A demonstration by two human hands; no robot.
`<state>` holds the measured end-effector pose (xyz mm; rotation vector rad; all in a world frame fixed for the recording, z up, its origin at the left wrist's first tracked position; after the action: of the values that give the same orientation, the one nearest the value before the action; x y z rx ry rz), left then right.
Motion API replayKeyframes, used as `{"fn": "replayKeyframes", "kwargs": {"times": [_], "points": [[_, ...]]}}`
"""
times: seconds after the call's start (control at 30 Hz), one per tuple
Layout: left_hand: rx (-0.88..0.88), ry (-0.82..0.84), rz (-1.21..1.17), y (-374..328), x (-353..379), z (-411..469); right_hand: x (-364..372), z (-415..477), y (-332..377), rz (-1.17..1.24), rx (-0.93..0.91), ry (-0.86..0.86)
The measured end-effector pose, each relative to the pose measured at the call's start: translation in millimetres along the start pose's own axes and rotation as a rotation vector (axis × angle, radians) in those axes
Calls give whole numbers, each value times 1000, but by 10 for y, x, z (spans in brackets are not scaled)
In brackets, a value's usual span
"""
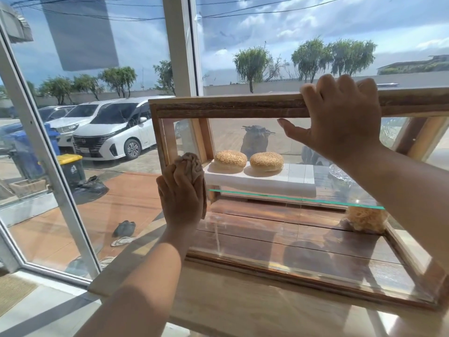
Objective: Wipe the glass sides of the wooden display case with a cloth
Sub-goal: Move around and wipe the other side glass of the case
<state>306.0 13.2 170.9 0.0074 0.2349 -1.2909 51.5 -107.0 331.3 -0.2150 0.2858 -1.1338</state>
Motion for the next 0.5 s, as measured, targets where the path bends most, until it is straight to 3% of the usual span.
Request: {"fn": "replayKeyframes", "kwargs": {"times": [0.1, 0.17, 0.37, 0.5], "points": [[-284, -22, -108, -146, 68, 4, -7, 2, 1, -5, -1, -14], [-337, -73, -190, -478, 113, -19, -11, 5, 3, 2, 2, -19], [93, -11, -253, -1627, 214, -253, -19, -5, 4, -10, -8, -47], [330, 18, -137, -1179, 194, -456, 4, -3, -1, -5, -12, -33]]}}
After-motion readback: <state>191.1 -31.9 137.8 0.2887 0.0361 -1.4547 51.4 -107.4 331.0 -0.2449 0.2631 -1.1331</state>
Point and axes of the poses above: each hand's wrist, its own z-axis towards the middle knuckle, its own x-axis out of the palm, y = z × x, the point moved 5 cm from there along z, towards the middle knuckle, and after that the axes turned 6 degrees about x, right-handed, at the moved point
